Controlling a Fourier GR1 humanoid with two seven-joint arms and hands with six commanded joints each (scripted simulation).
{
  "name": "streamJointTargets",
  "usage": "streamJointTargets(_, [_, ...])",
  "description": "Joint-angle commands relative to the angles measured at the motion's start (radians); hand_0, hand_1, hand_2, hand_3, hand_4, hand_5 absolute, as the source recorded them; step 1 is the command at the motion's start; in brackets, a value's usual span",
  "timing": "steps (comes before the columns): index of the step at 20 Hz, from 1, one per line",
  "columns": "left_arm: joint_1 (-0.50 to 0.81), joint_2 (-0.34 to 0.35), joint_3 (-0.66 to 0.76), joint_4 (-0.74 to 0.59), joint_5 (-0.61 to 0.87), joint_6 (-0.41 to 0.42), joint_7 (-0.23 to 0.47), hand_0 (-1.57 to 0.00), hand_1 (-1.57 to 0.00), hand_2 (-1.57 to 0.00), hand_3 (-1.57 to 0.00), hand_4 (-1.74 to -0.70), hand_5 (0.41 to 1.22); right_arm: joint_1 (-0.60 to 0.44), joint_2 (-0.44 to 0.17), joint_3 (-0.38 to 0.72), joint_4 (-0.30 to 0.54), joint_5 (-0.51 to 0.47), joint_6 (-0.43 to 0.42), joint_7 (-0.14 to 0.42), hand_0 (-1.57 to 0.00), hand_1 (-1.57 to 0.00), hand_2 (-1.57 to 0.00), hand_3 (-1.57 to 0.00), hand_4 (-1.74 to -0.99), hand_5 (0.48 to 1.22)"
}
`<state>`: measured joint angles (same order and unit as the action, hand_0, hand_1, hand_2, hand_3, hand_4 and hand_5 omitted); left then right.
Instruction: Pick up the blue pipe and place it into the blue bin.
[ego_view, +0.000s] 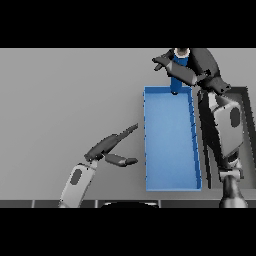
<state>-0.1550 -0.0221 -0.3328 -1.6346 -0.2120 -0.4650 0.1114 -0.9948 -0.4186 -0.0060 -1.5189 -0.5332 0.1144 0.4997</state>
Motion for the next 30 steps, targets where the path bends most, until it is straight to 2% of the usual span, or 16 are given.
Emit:
streamJointTargets(1, [-0.003, -0.004, -0.007, 0.006, -0.013, 0.007, -0.007, 0.0, 0.0, 0.0, 0.0, -0.87, 0.413, 0.037, -0.009, -0.008, -0.001, -0.005, 0.001, 0.004, -1.57, -1.57, -1.57, -1.57, -1.741, 1.221])
streamJointTargets(5, [0.013, 0.004, -0.007, 0.0, -0.007, 0.0, -0.011, 0.0, 0.0, 0.0, 0.0, -0.87, 0.419, 0.196, -0.039, -0.022, -0.041, -0.004, -0.021, 0.047, -1.57, -1.57, -1.57, -1.57, -1.741, 1.221])
streamJointTargets(7, [0.006, -0.002, -0.004, 0.002, 0.001, 0.0, -0.014, 0.0, 0.0, 0.0, 0.0, -0.87, 0.421, 0.296, -0.04, -0.017, -0.077, 0.006, -0.03, 0.051, -1.57, -1.57, -1.57, -1.57, -1.741, 1.221])
streamJointTargets(9, [0.015, -0.009, -0.008, -0.004, 0.006, 0.001, -0.006, 0.0, 0.0, 0.0, 0.0, -0.88, 0.422, 0.368, -0.043, -0.002, -0.107, 0.023, -0.053, 0.086, -1.57, -1.57, -1.57, -1.57, -1.741, 1.221])
streamJointTargets(10, [0.037, 0.002, -0.011, -0.011, 0.006, -0.004, -0.029, 0.0, 0.0, 0.0, 0.0, -0.88, 0.423, 0.414, -0.037, 0.004, -0.13, 0.03, -0.073, 0.097, -1.57, -1.57, -1.57, -1.57, -1.741, 1.221])
streamJointTargets(11, [0.029, -0.002, -0.012, -0.009, 0.001, 0.0, -0.01, 0.0, 0.0, 0.0, 0.0, -0.88, 0.425, 0.448, -0.042, 0.004, -0.144, 0.032, -0.094, 0.11, -1.57, -1.57, -1.57, -1.57, -1.741, 1.221])
streamJointTargets(13, [0.029, 0.001, -0.011, -0.008, -0.001, 0.001, -0.008, 0.0, 0.0, 0.0, 0.0, -0.88, 0.428, 0.513, -0.069, 0.055, -0.175, 0.038, -0.159, 0.11, -1.57, -1.57, -1.57, -1.57, -1.741, 1.221])
streamJointTargets(17, [0.044, -0.001, -0.023, -0.016, 0.002, -0.004, -0.027, 0.0, 0.0, 0.0, 0.0, -0.89, 0.422, 0.595, -0.194, 0.204, -0.176, -0.003, -0.346, 0.11, -1.57, -1.57, -1.57, -1.52, -1.741, 1.221])
streamJointTargets(18, [0.044, -0.004, -0.026, -0.025, 0.002, -0.002, -0.018, 0.0, 0.0, 0.0, 0.0, -0.89, 0.42, 0.61, -0.221, 0.238, -0.178, -0.013, -0.382, 0.11, -1.57, -1.57, -1.57, -1.26, -1.741, 1.221])
streamJointTargets(21, [0.051, 0.0, -0.027, -0.034, -0.002, 0.0, -0.012, 0.0, 0.0, 0.0, 0.0, -0.88, 0.421, 0.598, -0.31, 0.386, -0.138, -0.049, -0.488, 0.11, -1.57, -1.57, -1.57, -0.91, -1.741, 1.221])
streamJointTargets(22, [0.048, 0.005, -0.02, -0.033, 0.005, -0.005, -0.005, 0.0, 0.0, 0.0, 0.0, -0.88, 0.421, 0.583, -0.343, 0.439, -0.107, -0.081, -0.534, 0.11, -1.57, -1.55, -1.57, -0.85, -1.741, 1.221])
streamJointTargets(23, [0.045, 0.009, -0.019, -0.031, -0.003, 0.0, -0.009, 0.0, 0.0, 0.0, 0.0, -0.88, 0.421, 0.569, -0.376, 0.494, -0.092, -0.124, -0.566, 0.11, -1.46, -1.34, -1.34, -0.79, -1.678, 1.221])
streamJointTargets(24, [0.047, 0.006, -0.024, -0.026, -0.004, -0.003, -0.014, 0.0, 0.0, 0.0, 0.0, -0.88, 0.422, 0.531, -0.423, 0.564, -0.074, -0.186, -0.603, 0.109, -1.17, -1.07, -1.07, -0.63, -1.592, 1.221])
streamJointTargets(26, [0.047, 0.004, -0.025, -0.031, -0.002, -0.003, -0.011, 0.0, 0.0, 0.0, 0.0, -0.88, 0.425, 0.505, -0.451, 0.621, -0.057, -0.219, -0.598, 0.11, -0.75, -0.68, -0.68, -0.4, -1.413, 1.221])
streamJointTargets(27, [0.046, 0.003, -0.025, -0.032, -0.003, -0.002, -0.01, 0.0, 0.0, 0.0, 0.0, -0.88, 0.427, 0.497, -0.46, 0.638, -0.052, -0.225, -0.58, 0.11, -0.6, -0.55, -0.55, -0.32, -1.337, 1.221])
streamJointTargets(30, [0.049, 0.001, -0.024, -0.032, -0.001, 0.0, -0.003, 0.0, 0.0, 0.0, 0.0, -0.88, 0.429, 0.412, -0.534, 0.794, -0.023, -0.281, -0.537, 0.11, -0.31, -0.28, -0.28, -0.16, -1.175, 1.084])
